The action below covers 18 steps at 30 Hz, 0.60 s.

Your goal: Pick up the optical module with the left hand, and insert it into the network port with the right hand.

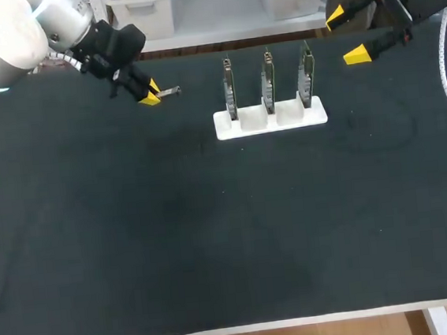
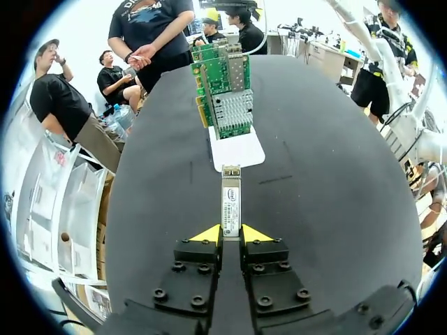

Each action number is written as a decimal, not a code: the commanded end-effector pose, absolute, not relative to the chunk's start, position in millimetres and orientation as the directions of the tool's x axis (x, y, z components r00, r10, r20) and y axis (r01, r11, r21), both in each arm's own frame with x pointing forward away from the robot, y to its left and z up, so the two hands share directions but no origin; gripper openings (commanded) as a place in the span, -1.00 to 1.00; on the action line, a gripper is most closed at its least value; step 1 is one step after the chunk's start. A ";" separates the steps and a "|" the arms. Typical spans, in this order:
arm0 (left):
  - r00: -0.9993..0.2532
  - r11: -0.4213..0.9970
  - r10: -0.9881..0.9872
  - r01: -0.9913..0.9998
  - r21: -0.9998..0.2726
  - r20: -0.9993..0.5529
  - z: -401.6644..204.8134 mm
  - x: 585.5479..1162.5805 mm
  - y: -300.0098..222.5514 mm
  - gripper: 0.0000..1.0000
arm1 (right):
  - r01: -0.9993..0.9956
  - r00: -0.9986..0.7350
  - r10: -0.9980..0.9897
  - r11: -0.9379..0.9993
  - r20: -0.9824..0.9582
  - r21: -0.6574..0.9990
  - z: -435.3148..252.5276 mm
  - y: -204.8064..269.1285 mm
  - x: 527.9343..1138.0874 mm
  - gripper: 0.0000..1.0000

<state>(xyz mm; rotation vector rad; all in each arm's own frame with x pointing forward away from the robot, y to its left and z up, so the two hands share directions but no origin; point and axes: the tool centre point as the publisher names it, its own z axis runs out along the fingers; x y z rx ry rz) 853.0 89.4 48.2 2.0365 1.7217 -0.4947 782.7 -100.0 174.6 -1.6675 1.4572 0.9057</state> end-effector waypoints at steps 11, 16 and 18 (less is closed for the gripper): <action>0.156 -0.112 0.815 0.987 0.112 -0.559 61.0 797.7 75.2 -1.00 | -0.993 0.109 -0.477 -0.091 -0.872 -0.075 174.5 -99.9 783.5 1.00; 0.170 -0.126 0.792 0.985 0.116 -0.586 56.7 794.9 68.4 -1.00 | -0.993 0.109 -0.477 -0.091 -0.872 -0.075 174.5 -99.9 783.5 1.00; 0.170 -0.126 0.792 0.985 0.116 -0.586 56.7 794.9 68.4 -1.00 | -0.993 0.109 -0.477 -0.091 -0.872 -0.075 174.5 -99.9 783.5 1.00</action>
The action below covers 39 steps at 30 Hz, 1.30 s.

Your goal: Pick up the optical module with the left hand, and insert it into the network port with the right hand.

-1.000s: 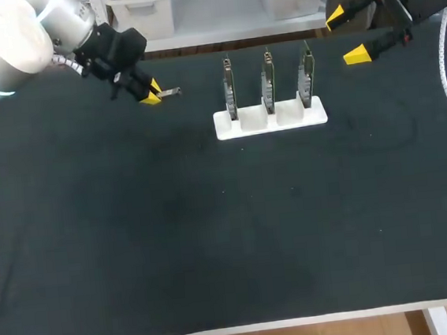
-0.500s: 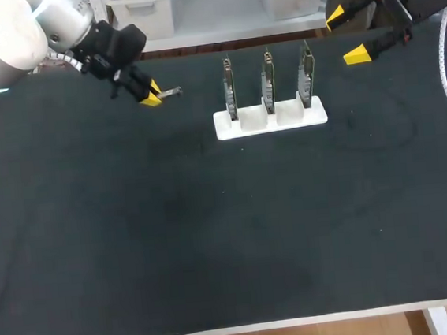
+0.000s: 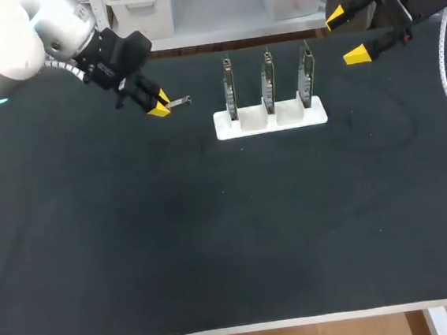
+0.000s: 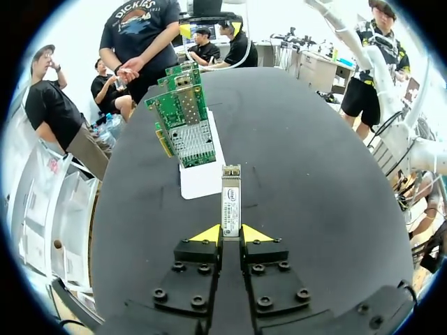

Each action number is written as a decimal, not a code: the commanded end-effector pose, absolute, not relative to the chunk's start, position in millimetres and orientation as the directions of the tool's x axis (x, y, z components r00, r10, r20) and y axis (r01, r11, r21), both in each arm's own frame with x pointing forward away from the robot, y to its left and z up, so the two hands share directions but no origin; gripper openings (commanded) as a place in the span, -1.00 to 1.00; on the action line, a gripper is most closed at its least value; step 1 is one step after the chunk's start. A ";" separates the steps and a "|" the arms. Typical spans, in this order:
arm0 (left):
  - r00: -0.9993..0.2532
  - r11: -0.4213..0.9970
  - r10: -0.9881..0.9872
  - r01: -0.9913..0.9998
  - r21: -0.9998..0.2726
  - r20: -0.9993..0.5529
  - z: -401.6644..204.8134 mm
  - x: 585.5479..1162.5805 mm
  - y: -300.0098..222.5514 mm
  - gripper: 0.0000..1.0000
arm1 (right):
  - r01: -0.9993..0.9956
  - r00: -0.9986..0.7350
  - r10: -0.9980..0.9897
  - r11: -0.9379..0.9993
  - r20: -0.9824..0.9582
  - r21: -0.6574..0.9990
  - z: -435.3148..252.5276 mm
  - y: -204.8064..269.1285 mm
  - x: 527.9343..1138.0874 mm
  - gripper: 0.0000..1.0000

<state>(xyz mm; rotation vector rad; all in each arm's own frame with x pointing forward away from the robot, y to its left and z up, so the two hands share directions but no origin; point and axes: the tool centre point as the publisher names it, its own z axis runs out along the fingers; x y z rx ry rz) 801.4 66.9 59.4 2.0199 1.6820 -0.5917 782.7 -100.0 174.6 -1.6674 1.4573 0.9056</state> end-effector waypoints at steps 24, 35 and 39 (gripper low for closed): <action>0.148 -0.086 0.552 0.989 0.120 -0.821 35.9 763.9 41.3 -1.00 | -0.993 0.109 -0.477 -0.091 -0.872 -0.075 174.5 -99.9 783.5 1.00; 0.127 0.038 0.625 0.981 0.192 -0.770 71.8 743.4 92.6 -1.00 | -0.993 0.109 -0.477 -0.091 -0.872 -0.075 174.5 -99.9 783.5 1.00; 0.155 0.025 0.653 0.974 0.225 -0.741 88.7 750.3 91.0 -1.00 | -0.993 0.109 -0.477 -0.091 -0.872 -0.075 174.5 -99.9 783.5 1.00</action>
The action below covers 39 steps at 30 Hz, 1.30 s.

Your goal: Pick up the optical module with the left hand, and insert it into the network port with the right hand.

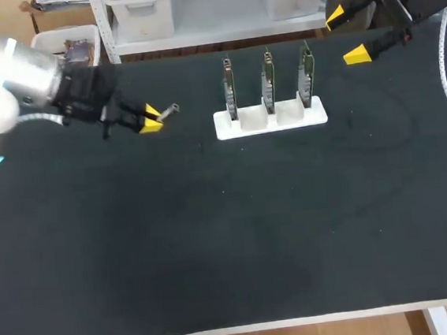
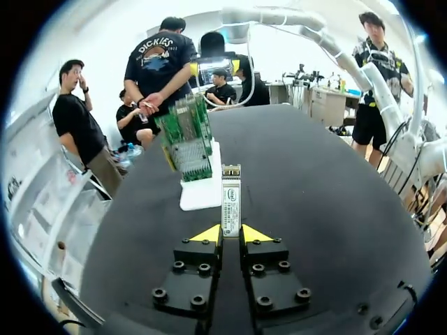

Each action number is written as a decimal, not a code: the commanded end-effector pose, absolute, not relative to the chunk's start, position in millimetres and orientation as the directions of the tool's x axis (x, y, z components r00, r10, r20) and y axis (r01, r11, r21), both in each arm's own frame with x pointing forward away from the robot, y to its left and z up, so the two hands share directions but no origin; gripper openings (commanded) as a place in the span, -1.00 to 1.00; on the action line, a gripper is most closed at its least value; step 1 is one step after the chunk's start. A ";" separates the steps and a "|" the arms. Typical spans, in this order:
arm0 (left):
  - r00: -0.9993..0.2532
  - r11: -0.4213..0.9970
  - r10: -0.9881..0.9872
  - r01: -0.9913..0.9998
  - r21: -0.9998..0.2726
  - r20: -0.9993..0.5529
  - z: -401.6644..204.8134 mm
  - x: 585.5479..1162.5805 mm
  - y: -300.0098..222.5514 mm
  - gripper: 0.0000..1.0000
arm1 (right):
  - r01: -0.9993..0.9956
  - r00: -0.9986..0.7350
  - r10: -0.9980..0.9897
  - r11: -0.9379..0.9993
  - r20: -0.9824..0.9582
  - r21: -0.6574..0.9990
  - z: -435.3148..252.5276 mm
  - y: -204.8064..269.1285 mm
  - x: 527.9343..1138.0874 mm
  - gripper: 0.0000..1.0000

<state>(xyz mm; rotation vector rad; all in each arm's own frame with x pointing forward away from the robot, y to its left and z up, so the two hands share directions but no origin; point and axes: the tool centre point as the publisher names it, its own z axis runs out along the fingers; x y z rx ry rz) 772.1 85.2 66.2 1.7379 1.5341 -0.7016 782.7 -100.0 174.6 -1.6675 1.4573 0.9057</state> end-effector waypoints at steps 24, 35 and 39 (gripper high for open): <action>0.341 -0.112 0.405 0.939 0.325 -0.848 119.4 774.4 30.8 -1.00 | -0.993 0.109 -0.477 -0.091 -0.872 -0.075 174.5 -99.9 783.5 1.00; 0.347 -0.134 0.425 0.938 0.321 -0.836 126.3 778.4 30.0 -1.00 | -0.993 0.109 -0.477 -0.091 -0.872 -0.075 174.5 -99.9 783.5 1.00; 0.347 -0.134 0.425 0.938 0.321 -0.836 126.3 778.4 30.0 -1.00 | -0.993 0.109 -0.477 -0.091 -0.872 -0.075 174.5 -99.9 783.5 1.00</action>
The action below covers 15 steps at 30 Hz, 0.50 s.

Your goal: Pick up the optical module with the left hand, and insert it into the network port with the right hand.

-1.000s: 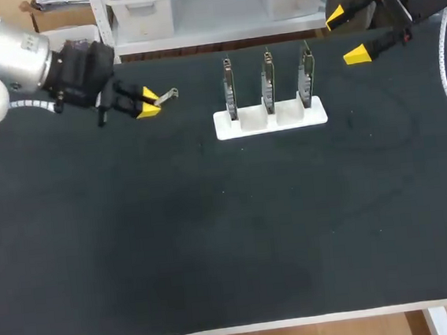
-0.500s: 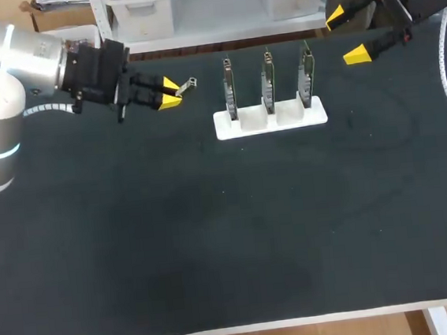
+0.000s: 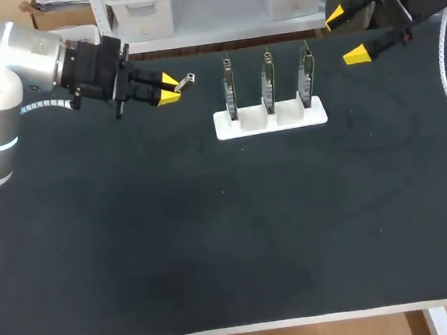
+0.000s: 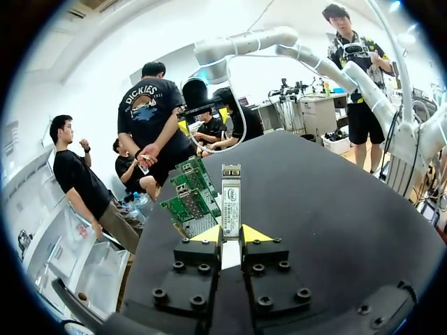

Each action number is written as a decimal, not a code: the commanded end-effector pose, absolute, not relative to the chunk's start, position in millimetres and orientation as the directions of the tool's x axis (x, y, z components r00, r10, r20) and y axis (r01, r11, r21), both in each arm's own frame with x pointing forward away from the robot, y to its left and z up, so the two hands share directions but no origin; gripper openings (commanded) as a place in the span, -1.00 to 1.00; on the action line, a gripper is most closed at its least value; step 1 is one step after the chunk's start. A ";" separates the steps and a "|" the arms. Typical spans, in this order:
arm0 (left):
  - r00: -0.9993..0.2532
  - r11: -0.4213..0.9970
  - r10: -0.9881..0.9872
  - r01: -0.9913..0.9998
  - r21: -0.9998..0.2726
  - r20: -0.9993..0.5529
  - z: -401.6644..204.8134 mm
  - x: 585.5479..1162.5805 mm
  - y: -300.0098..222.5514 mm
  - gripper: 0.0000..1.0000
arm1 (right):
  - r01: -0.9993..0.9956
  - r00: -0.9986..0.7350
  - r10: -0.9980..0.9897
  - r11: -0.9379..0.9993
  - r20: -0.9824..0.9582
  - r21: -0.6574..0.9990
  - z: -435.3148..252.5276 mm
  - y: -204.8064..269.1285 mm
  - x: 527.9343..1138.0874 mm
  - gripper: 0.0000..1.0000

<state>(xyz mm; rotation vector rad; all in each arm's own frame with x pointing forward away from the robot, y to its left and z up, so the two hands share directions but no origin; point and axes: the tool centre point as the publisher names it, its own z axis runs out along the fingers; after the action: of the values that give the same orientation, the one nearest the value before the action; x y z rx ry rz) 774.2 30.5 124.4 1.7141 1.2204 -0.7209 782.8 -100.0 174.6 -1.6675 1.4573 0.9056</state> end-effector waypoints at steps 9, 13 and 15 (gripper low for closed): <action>0.347 -0.134 0.425 0.938 0.321 -0.836 126.3 778.4 30.0 -1.00 | -0.993 0.109 -0.477 -0.091 -0.872 -0.075 174.5 -99.9 783.5 1.00; 0.362 -0.118 0.398 0.931 0.344 -0.843 128.3 780.6 27.2 -1.00 | -0.993 0.109 -0.477 -0.091 -0.872 -0.075 174.5 -99.9 783.5 1.00; 0.381 -0.122 0.392 0.924 0.363 -0.837 134.5 784.9 26.3 -1.00 | -0.993 0.109 -0.477 -0.091 -0.872 -0.075 174.5 -99.9 783.5 1.00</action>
<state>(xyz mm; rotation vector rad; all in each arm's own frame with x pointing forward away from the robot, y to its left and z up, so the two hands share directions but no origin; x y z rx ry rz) 782.3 27.1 135.3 1.7012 1.1836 -0.7138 782.8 -100.0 174.6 -1.6675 1.4573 0.9056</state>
